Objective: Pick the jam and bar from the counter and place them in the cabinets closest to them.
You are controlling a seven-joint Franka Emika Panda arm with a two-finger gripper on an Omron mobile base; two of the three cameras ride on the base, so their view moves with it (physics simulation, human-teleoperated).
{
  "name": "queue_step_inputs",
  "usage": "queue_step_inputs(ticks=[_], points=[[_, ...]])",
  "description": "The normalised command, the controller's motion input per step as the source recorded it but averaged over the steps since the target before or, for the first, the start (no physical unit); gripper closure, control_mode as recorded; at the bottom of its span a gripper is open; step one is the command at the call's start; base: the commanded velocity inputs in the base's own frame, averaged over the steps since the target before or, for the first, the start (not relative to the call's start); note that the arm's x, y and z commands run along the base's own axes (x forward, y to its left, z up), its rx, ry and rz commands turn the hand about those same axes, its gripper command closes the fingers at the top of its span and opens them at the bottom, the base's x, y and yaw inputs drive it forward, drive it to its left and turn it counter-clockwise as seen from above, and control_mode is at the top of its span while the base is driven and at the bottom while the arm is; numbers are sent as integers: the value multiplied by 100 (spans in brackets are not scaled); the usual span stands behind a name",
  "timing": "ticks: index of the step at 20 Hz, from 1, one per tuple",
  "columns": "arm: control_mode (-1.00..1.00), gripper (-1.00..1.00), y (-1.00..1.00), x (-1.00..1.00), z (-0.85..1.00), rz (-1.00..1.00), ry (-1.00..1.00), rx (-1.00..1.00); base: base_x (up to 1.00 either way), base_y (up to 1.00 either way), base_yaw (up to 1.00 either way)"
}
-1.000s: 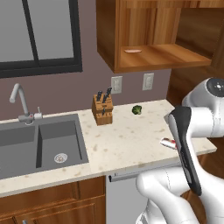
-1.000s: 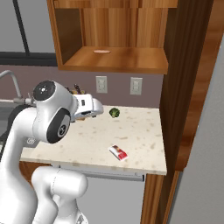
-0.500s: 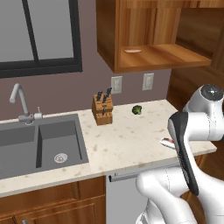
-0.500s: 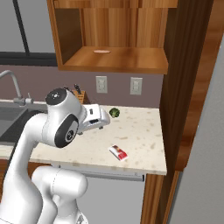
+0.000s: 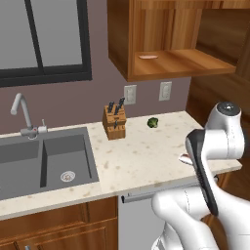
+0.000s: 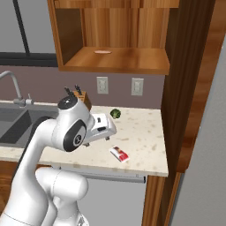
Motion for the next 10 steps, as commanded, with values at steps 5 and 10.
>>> queue_step_inputs(ticks=[5, 10], points=[[-100, -100, -6, 12, -32, 0, 7, -1, 0, 0, 0], [-100, -100, -11, 16, -31, 0, 4, 0, 0, 0, 0]])
